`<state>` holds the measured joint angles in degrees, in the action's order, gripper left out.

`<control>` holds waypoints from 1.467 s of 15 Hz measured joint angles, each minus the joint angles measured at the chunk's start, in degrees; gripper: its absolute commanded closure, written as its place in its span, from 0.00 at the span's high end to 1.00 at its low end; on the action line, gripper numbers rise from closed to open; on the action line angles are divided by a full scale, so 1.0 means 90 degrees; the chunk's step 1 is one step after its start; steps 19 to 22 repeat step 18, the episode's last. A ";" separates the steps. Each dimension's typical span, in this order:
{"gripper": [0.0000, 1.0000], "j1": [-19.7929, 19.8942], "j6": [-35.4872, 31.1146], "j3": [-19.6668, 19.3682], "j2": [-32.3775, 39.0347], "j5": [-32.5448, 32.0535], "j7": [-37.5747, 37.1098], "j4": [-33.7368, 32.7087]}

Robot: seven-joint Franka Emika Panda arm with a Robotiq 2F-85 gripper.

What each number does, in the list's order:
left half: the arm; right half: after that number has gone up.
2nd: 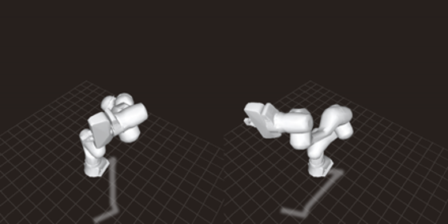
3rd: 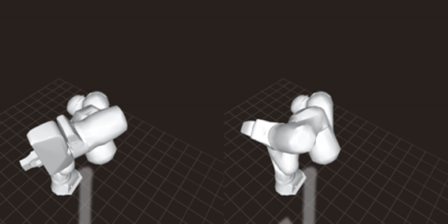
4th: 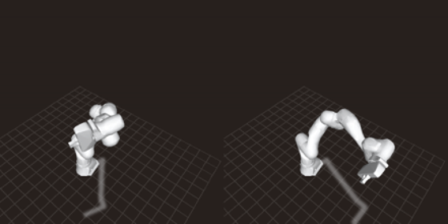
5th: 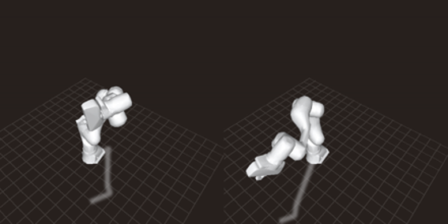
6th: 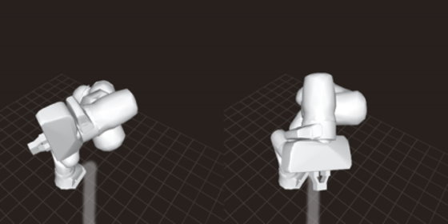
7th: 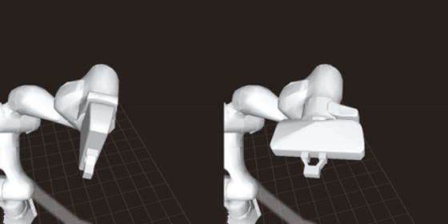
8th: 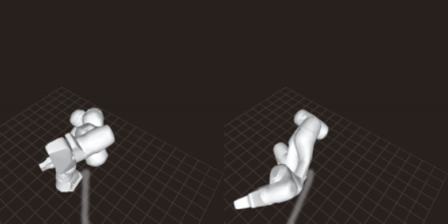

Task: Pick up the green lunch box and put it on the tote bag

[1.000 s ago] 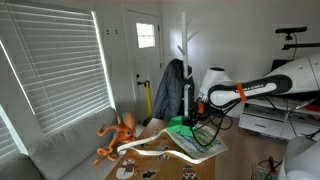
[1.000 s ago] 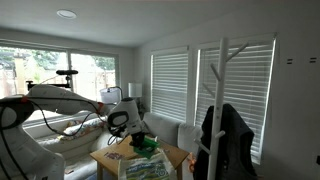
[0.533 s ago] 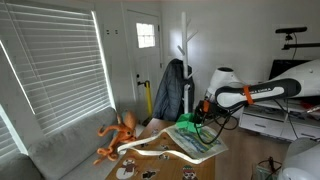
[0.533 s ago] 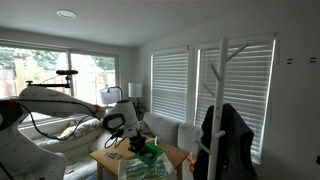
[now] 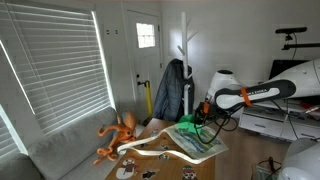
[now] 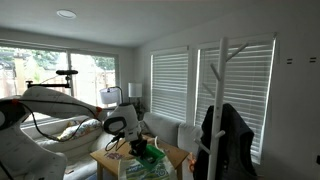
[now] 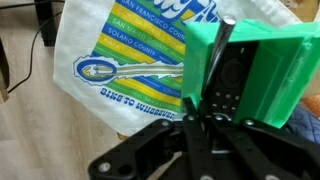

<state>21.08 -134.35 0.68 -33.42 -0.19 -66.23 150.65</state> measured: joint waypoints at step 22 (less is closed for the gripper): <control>0.76 -0.0325 0.0973 -0.0909 -0.0442 0.0294 0.1590 -0.0045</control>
